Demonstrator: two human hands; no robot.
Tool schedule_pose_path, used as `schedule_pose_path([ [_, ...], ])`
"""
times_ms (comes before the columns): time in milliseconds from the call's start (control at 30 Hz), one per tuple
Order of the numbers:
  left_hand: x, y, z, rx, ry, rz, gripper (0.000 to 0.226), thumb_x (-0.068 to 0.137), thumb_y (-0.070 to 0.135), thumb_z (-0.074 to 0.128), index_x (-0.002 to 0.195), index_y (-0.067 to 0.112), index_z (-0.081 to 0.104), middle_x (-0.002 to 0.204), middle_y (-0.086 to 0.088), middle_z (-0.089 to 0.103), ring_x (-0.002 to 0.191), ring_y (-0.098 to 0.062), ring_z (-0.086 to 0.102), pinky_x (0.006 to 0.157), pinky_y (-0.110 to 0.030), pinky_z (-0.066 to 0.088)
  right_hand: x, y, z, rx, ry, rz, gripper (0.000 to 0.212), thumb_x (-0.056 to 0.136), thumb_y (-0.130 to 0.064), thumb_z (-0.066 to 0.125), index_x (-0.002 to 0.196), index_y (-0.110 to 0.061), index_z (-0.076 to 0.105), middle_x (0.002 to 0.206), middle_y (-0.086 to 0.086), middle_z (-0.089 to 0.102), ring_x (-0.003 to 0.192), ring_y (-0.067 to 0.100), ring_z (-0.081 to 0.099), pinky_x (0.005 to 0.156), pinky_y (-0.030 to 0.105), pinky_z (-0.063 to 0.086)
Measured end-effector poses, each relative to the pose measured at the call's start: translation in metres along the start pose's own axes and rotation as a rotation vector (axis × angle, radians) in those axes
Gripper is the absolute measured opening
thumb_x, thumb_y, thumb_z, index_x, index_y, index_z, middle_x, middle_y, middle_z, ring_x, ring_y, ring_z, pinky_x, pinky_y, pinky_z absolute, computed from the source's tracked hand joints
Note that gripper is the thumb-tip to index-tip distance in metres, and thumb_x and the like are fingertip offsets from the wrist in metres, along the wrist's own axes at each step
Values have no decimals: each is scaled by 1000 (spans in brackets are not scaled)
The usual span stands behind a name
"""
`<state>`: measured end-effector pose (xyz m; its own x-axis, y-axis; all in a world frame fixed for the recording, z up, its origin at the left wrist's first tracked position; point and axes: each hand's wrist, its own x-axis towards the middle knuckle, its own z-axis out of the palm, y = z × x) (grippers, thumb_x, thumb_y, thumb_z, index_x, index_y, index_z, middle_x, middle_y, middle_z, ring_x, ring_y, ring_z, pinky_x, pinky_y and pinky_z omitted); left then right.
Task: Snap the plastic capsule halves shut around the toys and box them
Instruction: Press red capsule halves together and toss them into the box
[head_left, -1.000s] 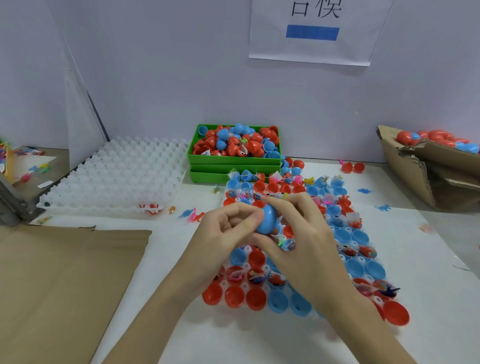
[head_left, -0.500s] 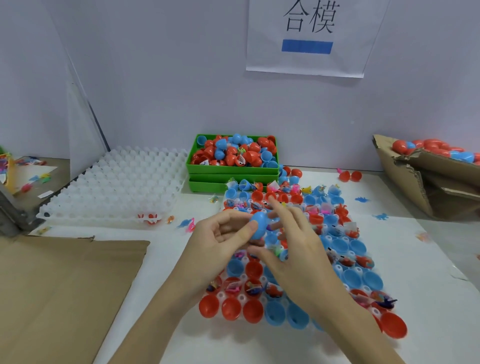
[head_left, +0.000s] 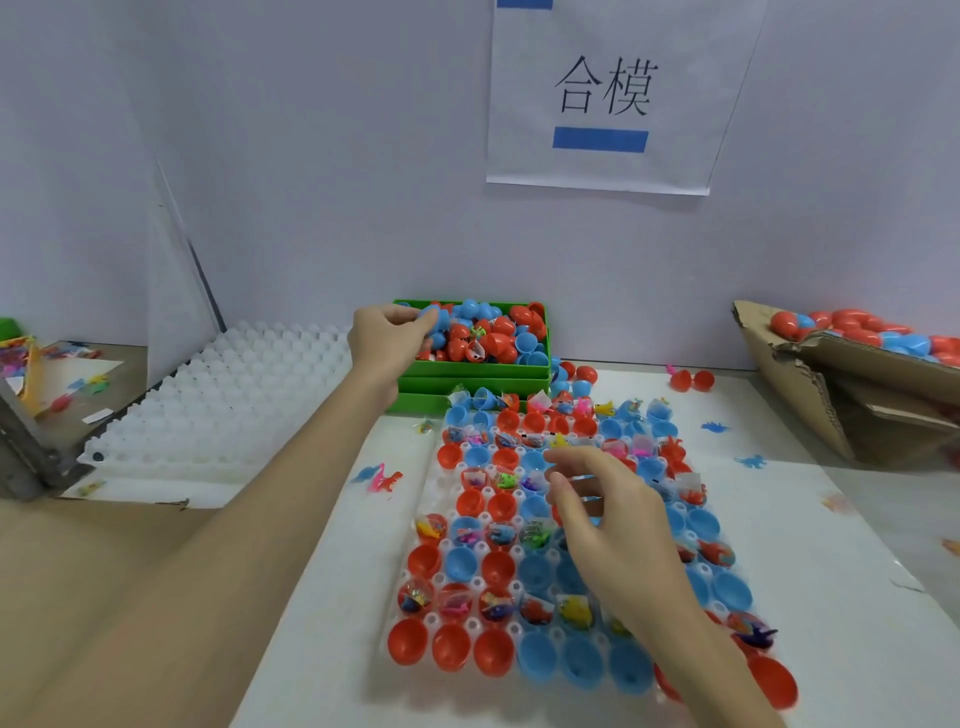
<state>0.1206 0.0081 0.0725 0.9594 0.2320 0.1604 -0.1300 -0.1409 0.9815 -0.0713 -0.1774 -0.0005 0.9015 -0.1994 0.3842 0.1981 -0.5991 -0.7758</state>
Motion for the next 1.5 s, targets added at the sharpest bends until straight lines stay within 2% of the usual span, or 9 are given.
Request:
schedule_pose_path([
  [167, -3, 0, 9, 55, -90, 37, 20, 94, 20, 78, 111, 9, 75, 108, -7, 76, 84, -14, 72, 75, -22, 58, 2, 5, -1, 29, 14, 32, 21, 103, -19, 60, 116, -34, 67, 101, -23, 69, 92, -6, 66, 77, 10, 55],
  [367, -56, 6, 18, 121, -732, 204, 33, 89, 29, 83, 121, 21, 75, 114, 6, 78, 106, -8, 74, 93, -25, 60, 15, 3, -20, 231, 65, -36, 74, 99, -18, 67, 158, -45, 30, 139, -23, 56, 116, -4, 64, 85, 10, 54],
  [467, -80, 5, 21, 147, -888, 251, 31, 88, 29, 85, 117, 26, 76, 110, 8, 79, 105, -7, 74, 91, -23, 60, 20, 2, -26, 61, 122, -164, 62, 90, -21, 78, 146, -34, 55, 131, -20, 61, 109, -3, 66, 87, 13, 55],
  [667, -95, -6, 14, -17, -718, 215, 34, 93, 44, 72, 124, 29, 69, 105, 9, 80, 93, -13, 78, 82, -24, 62, 52, -1, -33, -153, 182, -178, 32, 92, -21, 77, 122, -13, 73, 102, -7, 72, 80, 4, 68, 76, 5, 51],
  [800, -85, -38, -12, 71, -378, 290, 13, 102, 28, 63, 108, 25, 75, 95, 12, 78, 82, -8, 74, 70, -22, 60, 127, 16, -96, 454, 324, 239, 37, 102, -24, 65, 129, 1, 63, 113, 11, 74, 97, 18, 75, 88, 37, 61],
  [900, -82, -63, -24, 126, -268, 247, 14, 104, 19, 62, 104, 20, 76, 90, 6, 78, 79, -9, 72, 71, -28, 59, 163, 35, -138, 883, 387, 460, 47, 107, -14, 54, 149, 2, 41, 148, 20, 54, 126, 24, 64, 98, 30, 57],
  [967, -81, -73, -26, 184, -231, 246, 15, 104, 18, 61, 104, 18, 76, 90, 4, 77, 82, -13, 70, 72, -33, 59, 161, 45, -139, 1059, 352, 576, 46, 108, -7, 50, 151, 1, 38, 147, 24, 52, 134, 30, 58, 105, 29, 53],
  [1233, -80, -88, -35, 315, -213, 252, 10, 99, 20, 70, 92, 23, 76, 83, 12, 74, 75, 5, 64, 64, -6, 45, 72, 43, -81, 656, 96, 492, 18, 104, -8, 56, 113, -3, 71, 101, 12, 79, 96, 22, 78, 75, 21, 62],
  [1500, -83, -88, -39, 465, -341, 355, 10, 94, 13, 75, 91, 22, 77, 95, 10, 67, 78, -4, 62, 68, -10, 47, 40, 28, -64, 425, -115, 385, 23, 106, -10, 55, 104, -6, 77, 93, 11, 79, 87, 24, 76, 73, 23, 61],
])
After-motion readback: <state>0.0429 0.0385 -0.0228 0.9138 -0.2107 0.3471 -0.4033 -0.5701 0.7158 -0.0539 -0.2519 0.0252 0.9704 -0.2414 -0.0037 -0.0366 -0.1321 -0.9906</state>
